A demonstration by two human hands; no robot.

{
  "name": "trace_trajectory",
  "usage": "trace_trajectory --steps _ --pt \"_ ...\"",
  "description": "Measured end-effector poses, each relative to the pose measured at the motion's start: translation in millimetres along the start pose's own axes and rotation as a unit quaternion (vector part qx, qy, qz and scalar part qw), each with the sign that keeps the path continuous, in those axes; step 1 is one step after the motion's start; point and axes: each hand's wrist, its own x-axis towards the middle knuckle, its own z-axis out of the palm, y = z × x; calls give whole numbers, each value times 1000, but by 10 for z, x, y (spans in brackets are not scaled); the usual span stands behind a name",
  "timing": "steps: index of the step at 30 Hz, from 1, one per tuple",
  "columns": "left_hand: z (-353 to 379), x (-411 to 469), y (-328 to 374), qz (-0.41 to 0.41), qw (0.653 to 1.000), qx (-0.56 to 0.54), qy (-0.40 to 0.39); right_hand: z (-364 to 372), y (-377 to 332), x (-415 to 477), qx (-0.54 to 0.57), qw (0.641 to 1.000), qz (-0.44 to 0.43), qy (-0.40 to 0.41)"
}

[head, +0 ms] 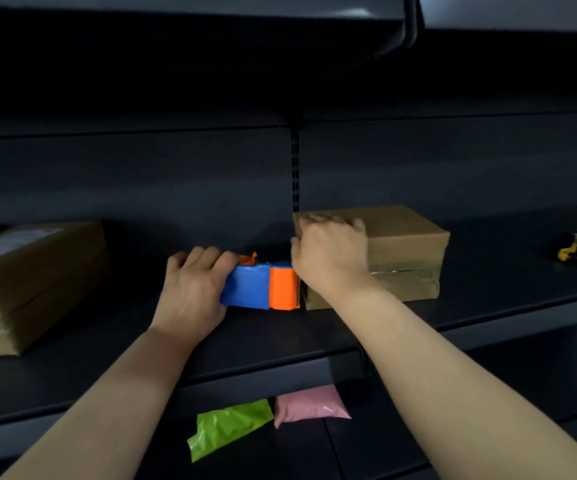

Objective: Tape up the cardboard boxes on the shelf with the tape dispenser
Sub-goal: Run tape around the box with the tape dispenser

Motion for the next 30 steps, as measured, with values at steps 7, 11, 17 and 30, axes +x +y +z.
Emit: trace_trajectory --steps 7,11,17,30 --pt "-39 40 95 79 995 -40 40 -179 392 -202 88 992 -82 -46" --pt "-34 3 -1 74 996 -11 46 -225 467 -262 103 988 -99 -53" --pt "-47 3 -83 28 999 19 28 -395 854 -427 195 976 -81 -52" --pt "-39 24 -126 -22 997 56 51 -488 1048 -463 294 947 -93 -88"
